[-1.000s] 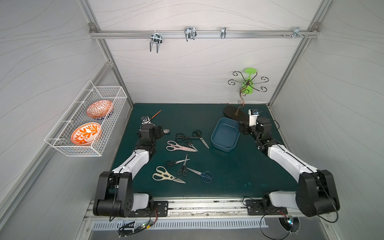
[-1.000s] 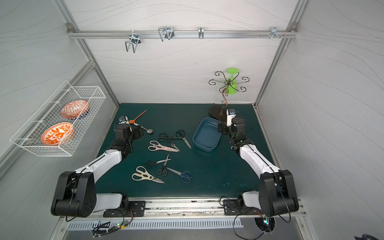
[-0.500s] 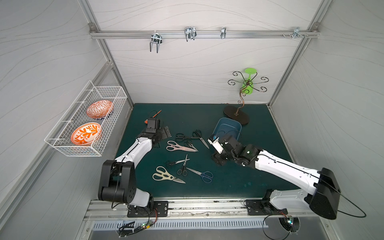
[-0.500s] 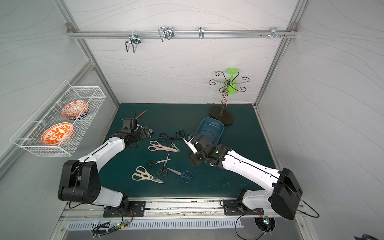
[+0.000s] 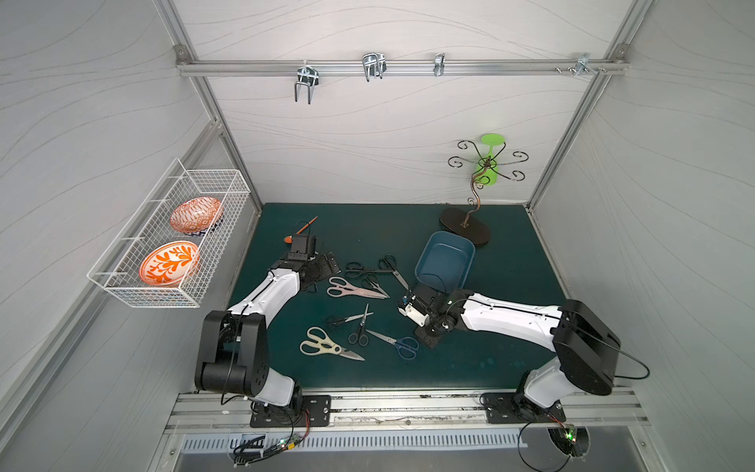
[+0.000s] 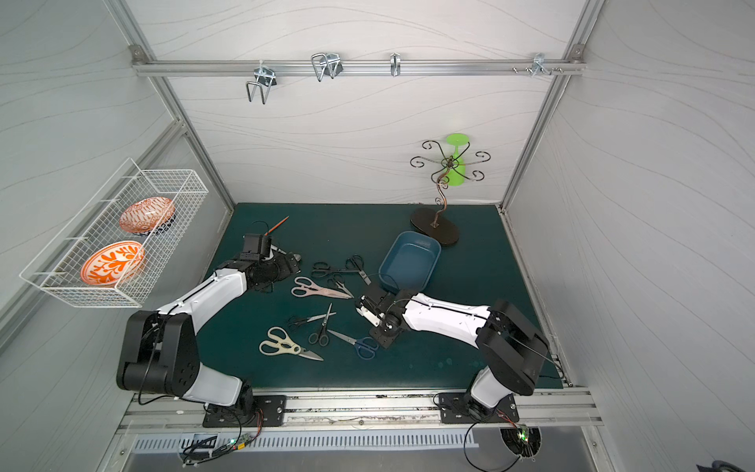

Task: Put the scissors into the storage box
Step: Pick up the scissors from the center of the board.

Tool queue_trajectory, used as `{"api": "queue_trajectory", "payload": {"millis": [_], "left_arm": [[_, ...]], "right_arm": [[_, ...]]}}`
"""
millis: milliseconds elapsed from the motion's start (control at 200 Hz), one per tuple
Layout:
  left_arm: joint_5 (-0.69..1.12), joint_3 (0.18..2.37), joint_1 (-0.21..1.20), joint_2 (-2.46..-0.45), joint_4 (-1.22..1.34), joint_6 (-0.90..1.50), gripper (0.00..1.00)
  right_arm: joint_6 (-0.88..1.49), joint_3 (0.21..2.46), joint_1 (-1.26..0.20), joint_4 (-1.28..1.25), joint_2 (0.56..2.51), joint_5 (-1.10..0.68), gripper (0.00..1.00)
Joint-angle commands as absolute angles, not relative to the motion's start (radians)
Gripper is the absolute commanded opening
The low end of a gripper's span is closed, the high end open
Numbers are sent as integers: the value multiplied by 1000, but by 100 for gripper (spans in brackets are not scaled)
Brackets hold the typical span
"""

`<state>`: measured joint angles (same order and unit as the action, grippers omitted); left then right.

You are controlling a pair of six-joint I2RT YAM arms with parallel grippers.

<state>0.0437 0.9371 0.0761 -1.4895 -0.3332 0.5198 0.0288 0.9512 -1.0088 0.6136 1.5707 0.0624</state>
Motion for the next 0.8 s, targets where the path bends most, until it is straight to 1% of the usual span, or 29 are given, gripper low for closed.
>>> {"api": "queue_trajectory", "payload": {"millis": [0,35,75,140,435,750,795], "left_arm": [[68,981,63,-1509,-325,541,99],[74,981,58,-1513,-322,546,99],[81,982,54,-1514,-322,550,99],[85,983,47,-1515,-322,551,99],[87,982,19,-1511,-319,558,99],[93,979,9,-1513,-316,566,99],[94,979,10,-1513,-316,566,99]], "right_arm": [[1,986,-1015,609,1608,50,41],[0,995,-1019,610,1623,47,41],[-1,1014,-1026,623,1642,59,38],[6,1034,-1038,630,1669,69,38],[41,1046,-1050,614,1728,81,31],[71,1052,-1071,606,1787,111,28],[74,1052,-1071,609,1795,112,23]]}}
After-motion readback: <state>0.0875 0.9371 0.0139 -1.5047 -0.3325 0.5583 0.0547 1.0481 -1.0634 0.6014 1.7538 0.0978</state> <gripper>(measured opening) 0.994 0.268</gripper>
